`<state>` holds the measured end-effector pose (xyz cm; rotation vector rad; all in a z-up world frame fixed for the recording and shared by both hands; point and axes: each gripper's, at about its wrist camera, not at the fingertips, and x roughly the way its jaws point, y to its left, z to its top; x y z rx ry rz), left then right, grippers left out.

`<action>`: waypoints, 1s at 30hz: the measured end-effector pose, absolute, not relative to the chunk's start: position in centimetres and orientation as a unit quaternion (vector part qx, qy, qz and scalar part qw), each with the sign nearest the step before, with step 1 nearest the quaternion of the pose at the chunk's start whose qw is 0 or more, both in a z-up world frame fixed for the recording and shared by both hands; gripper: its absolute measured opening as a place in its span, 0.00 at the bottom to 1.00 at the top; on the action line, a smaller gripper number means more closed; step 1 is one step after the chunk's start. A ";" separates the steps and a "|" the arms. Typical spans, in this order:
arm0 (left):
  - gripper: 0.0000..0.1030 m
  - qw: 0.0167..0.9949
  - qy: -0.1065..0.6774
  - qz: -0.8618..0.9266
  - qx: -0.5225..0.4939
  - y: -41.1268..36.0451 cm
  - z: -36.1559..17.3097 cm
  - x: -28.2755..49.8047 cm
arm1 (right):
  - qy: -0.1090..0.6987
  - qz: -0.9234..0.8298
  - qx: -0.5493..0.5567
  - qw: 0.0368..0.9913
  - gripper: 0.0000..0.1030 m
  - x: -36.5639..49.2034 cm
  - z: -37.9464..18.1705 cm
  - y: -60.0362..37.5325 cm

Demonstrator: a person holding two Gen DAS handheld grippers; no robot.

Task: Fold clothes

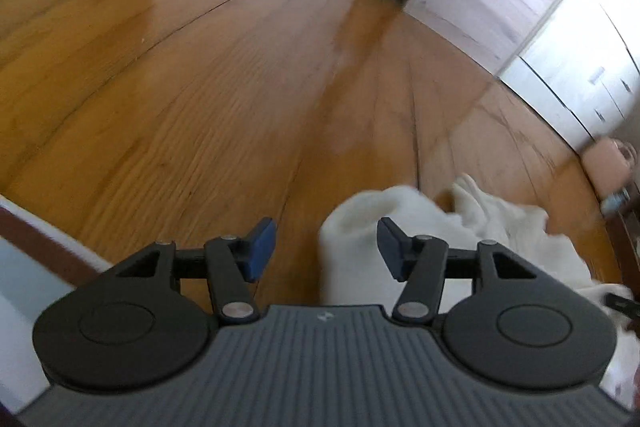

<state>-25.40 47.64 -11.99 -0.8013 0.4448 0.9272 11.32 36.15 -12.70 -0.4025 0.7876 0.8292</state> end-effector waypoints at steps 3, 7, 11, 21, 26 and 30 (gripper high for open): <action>0.62 0.801 0.236 0.424 -0.351 45.1 -10.7 -25.5 | 0.393 0.367 -0.140 0.831 0.40 11.9 -13.7 34.2; 0.65 0.798 0.292 0.388 -0.357 44.1 -10.1 -25.1 | 0.398 0.379 -0.070 0.832 0.51 11.9 -13.2 31.3; 0.65 0.795 0.325 0.358 -0.367 41.7 -10.1 -23.8 | 0.429 0.422 -0.025 0.798 0.52 11.6 -13.4 28.9; 0.61 0.866 0.272 0.302 -0.290 39.3 -9.4 -18.5 | 0.464 0.417 0.019 0.781 0.43 11.5 -17.4 28.9; 0.37 0.828 0.365 0.278 -0.324 39.3 -12.8 -18.7 | 0.382 0.496 0.035 0.779 0.11 9.6 -14.1 27.6; 0.36 0.814 0.383 0.276 -0.339 39.7 -12.2 -19.6 | 0.380 0.419 -0.120 0.816 0.09 9.8 -15.2 28.5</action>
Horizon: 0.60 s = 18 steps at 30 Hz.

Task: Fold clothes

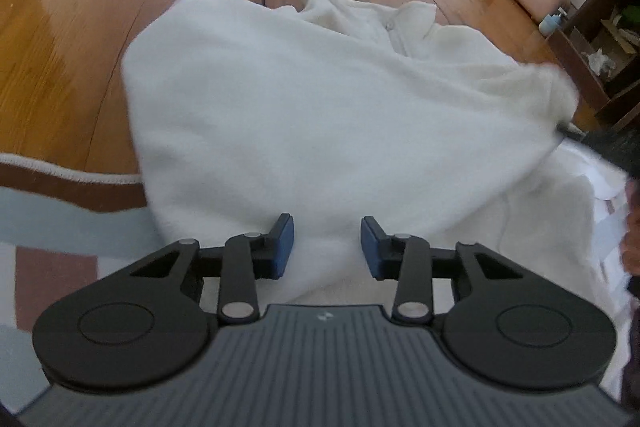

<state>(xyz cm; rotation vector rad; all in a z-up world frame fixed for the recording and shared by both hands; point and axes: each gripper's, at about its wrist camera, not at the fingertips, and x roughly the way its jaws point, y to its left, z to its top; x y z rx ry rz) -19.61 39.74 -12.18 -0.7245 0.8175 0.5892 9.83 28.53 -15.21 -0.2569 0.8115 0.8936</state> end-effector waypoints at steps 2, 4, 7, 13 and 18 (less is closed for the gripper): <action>0.36 0.808 0.397 0.279 -0.334 39.2 -12.4 -20.0 | 0.384 0.358 -0.184 0.831 0.09 9.8 -16.4 28.6; 0.36 0.806 0.402 0.280 -0.331 39.0 -12.5 -20.2 | 0.390 0.326 -0.197 0.838 0.17 9.9 -16.9 27.8; 0.40 0.809 0.396 0.278 -0.334 38.7 -12.4 -20.4 | 0.412 0.346 -0.113 0.835 0.18 10.5 -16.0 24.4; 0.46 0.840 0.377 0.261 -0.291 36.9 -10.1 -19.4 | 0.436 0.411 -0.056 0.798 0.43 9.3 -13.5 16.5; 0.50 0.864 0.366 0.201 -0.281 32.8 -8.5 -17.7 | 0.459 0.427 -0.089 0.774 0.56 7.9 -12.9 8.0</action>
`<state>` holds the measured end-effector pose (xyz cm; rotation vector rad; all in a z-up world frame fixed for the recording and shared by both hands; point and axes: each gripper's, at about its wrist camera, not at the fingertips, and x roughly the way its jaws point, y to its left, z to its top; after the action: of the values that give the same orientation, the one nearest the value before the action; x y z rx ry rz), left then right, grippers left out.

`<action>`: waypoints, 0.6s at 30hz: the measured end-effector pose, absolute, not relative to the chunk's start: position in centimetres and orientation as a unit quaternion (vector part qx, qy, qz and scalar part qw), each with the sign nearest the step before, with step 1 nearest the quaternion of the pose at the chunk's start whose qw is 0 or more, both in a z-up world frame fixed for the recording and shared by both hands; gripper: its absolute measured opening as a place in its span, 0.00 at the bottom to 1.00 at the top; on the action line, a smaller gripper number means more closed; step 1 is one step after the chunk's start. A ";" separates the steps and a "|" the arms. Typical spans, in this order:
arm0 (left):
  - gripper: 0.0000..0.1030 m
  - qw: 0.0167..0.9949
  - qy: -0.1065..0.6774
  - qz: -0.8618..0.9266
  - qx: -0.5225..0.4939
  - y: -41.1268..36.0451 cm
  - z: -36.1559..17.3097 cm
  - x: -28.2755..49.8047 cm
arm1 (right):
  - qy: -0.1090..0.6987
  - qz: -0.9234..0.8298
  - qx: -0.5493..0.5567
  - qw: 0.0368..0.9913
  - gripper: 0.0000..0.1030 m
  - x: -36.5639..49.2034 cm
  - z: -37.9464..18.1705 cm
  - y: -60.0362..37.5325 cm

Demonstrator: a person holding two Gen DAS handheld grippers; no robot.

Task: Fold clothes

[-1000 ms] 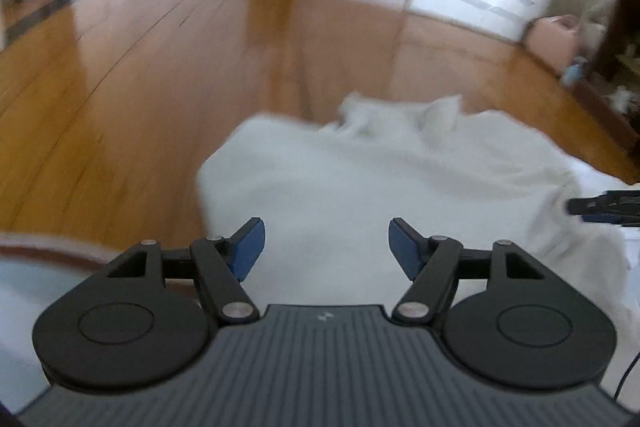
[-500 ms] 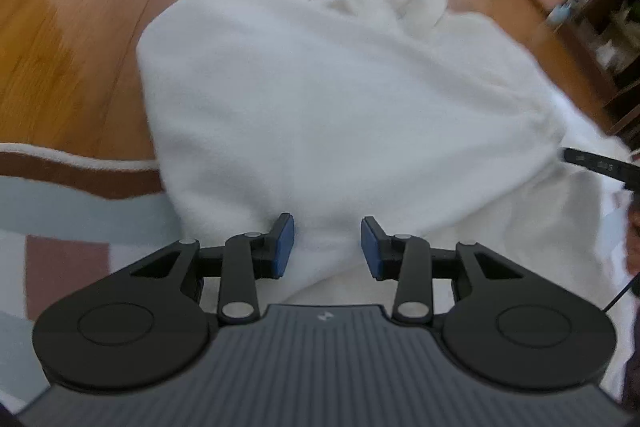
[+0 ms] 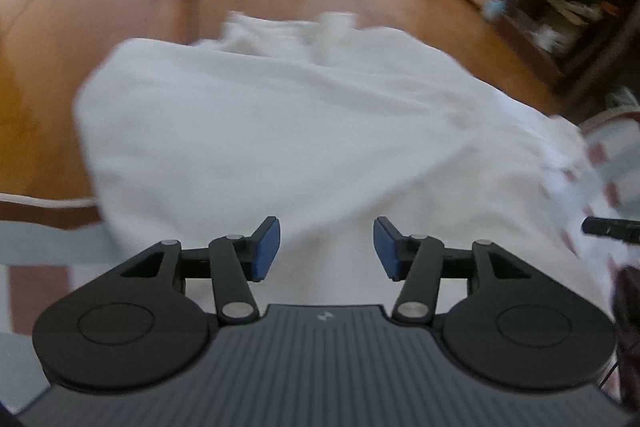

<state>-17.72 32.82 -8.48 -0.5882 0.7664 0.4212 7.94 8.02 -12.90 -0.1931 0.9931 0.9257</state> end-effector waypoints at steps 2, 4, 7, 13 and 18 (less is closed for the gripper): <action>0.53 0.868 0.382 0.173 -0.265 30.1 -8.6 -16.7 | 0.472 0.419 -0.090 0.771 0.56 7.4 -13.4 4.8; 0.55 0.868 0.410 0.150 -0.237 27.1 -9.1 -15.6 | 0.482 0.403 -0.080 0.774 0.57 6.8 -13.9 1.7; 0.55 0.861 0.444 0.133 -0.211 23.3 -10.0 -14.6 | 0.488 0.381 -0.058 0.783 0.58 6.0 -14.9 -2.2; 0.60 0.849 0.468 0.136 -0.205 17.9 -10.4 -16.5 | 0.500 0.361 0.007 0.787 0.62 4.1 -19.1 -7.2; 0.65 0.808 0.461 0.227 -0.288 18.7 -10.0 -22.0 | 0.444 0.391 0.025 0.806 0.19 3.6 -19.9 -6.8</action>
<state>-21.98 18.74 -9.95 -0.6149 0.9859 0.4856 3.59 -6.82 -19.89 0.0543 0.9512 0.8369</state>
